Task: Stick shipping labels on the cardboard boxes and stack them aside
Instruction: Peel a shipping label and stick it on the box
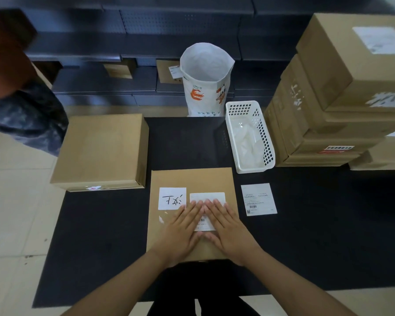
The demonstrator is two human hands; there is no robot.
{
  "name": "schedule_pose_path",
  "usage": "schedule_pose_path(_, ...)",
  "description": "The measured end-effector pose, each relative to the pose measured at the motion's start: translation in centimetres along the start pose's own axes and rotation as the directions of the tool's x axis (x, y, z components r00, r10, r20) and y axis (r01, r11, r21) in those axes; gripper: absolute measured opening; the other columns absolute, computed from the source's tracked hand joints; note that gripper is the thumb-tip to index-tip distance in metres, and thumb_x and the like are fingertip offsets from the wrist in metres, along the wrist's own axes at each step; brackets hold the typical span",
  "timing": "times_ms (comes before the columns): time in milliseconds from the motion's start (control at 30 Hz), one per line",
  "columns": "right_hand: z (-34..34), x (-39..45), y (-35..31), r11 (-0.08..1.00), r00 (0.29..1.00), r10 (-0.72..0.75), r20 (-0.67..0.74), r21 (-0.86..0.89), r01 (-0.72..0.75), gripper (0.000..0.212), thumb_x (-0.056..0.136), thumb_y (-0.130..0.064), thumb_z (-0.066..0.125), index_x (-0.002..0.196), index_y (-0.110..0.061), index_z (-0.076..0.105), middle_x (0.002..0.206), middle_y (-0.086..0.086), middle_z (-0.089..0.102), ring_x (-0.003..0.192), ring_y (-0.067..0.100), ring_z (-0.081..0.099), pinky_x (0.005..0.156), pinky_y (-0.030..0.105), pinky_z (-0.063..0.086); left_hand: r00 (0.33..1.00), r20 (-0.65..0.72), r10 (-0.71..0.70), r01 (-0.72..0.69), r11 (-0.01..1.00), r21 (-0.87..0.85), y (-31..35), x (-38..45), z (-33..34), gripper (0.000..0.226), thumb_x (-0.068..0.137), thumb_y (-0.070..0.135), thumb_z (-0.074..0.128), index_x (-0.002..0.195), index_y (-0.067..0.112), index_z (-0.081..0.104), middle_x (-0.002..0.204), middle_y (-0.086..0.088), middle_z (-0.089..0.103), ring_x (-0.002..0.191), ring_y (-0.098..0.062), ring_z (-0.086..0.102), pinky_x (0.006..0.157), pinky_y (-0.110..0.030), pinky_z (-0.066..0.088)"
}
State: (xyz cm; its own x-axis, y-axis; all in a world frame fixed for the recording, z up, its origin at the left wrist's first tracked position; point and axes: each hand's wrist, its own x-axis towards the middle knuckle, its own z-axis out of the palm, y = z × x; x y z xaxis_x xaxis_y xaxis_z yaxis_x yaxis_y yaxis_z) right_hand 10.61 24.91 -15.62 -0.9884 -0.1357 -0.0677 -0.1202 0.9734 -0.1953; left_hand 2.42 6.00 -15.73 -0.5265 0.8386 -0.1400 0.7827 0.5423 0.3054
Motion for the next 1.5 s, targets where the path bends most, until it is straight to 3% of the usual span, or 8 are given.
schedule_pose_path(100,-0.2,-0.1,-0.5,0.999,0.999,0.044,0.021,-0.017,-0.044,0.066,0.101,-0.055,0.024,0.151,-0.012,0.024,0.159,0.005,0.022,0.148,0.018,0.015,0.114,0.042,0.017,0.998,-0.033,-0.062,0.064,0.996,0.058,0.5,-0.2,0.0,0.06,0.103,0.046,0.012,0.153,0.012,0.011,0.159,-0.005,0.018,0.148,-0.015,0.003,0.114,-0.04,0.011)
schedule_pose_path(300,0.1,-1.1,-1.1,0.911,0.914,0.405,0.005,0.077,-0.404,0.079,0.096,-0.064,0.017,0.154,-0.012,0.007,0.162,0.003,0.002,0.149,0.016,-0.001,0.118,0.04,-0.001,0.916,-0.14,-0.375,0.374,0.927,-0.033,2.2,-0.8,0.1,0.073,0.098,0.054,0.023,0.152,0.007,0.011,0.16,-0.007,0.009,0.148,-0.018,0.002,0.118,-0.038,0.006)
schedule_pose_path(467,-0.4,-1.0,-1.2,0.926,0.933,0.36,-0.022,0.129,-0.355,0.078,0.098,-0.061,0.016,0.154,-0.007,0.006,0.162,0.008,0.0,0.149,0.022,-0.002,0.119,0.038,-0.002,0.942,-0.131,-0.308,0.298,0.95,-0.09,2.1,-1.3,-0.2,0.073,0.099,0.053,0.027,0.153,0.01,0.005,0.161,-0.005,0.001,0.148,-0.017,-0.004,0.119,-0.034,-0.005)
schedule_pose_path(633,-0.4,-1.9,-0.7,0.992,0.991,-0.123,0.047,-0.01,0.124,0.076,0.1,-0.057,0.026,0.153,-0.005,0.012,0.161,0.013,0.009,0.149,0.024,0.007,0.117,0.038,0.009,0.994,-0.001,0.112,-0.111,0.986,0.124,1.8,-2.9,0.5,0.066,0.101,0.051,0.024,0.15,0.007,0.021,0.158,-0.01,0.018,0.148,-0.019,0.006,0.116,-0.037,0.011)
schedule_pose_path(867,-0.2,-2.1,-1.2,0.999,0.999,-0.004,0.042,-0.042,0.006,0.072,0.1,-0.056,0.023,0.152,-0.007,0.019,0.16,0.01,0.013,0.148,0.022,0.012,0.114,0.042,0.017,0.998,-0.055,-0.013,0.021,0.99,0.141,2.7,-2.7,0.8,0.064,0.102,0.049,0.024,0.15,0.006,0.023,0.157,-0.011,0.022,0.148,-0.018,0.005,0.117,-0.037,0.009)
schedule_pose_path(1067,0.2,-3.3,-2.9,0.906,0.911,0.413,0.004,0.103,-0.411,0.076,0.098,-0.059,0.018,0.154,-0.008,0.013,0.162,0.008,0.008,0.149,0.021,0.004,0.118,0.043,0.008,0.95,-0.087,-0.299,0.302,0.953,0.026,3.8,-2.9,0.6,0.068,0.101,0.05,0.016,0.15,0.003,0.021,0.159,-0.012,0.014,0.148,-0.022,0.009,0.117,-0.043,0.013)
schedule_pose_path(1367,-0.5,-2.1,-2.6,0.893,0.901,0.424,-0.096,0.207,-0.398,0.073,0.098,-0.057,0.019,0.154,-0.011,0.012,0.162,0.002,0.003,0.149,0.017,-0.002,0.12,0.037,0.0,0.935,-0.182,-0.303,0.294,0.953,-0.077,3.1,-2.2,-0.6,0.06,0.102,0.046,0.017,0.151,0.01,0.018,0.159,-0.005,0.014,0.148,-0.014,0.0,0.119,-0.032,-0.002)
schedule_pose_path(1500,-1.3,1.6,-2.0,0.923,0.926,0.361,-0.109,0.187,-0.338,0.068,0.1,-0.049,0.02,0.153,-0.008,0.011,0.162,0.007,0.006,0.149,0.021,0.001,0.12,0.037,0.001,0.932,-0.152,-0.33,0.322,0.944,-0.075,1.9,0.9,-2.4,0.065,0.097,0.053,-0.004,0.151,0.017,-0.005,0.158,0.003,-0.012,0.145,-0.013,-0.021,0.118,-0.032,-0.013)
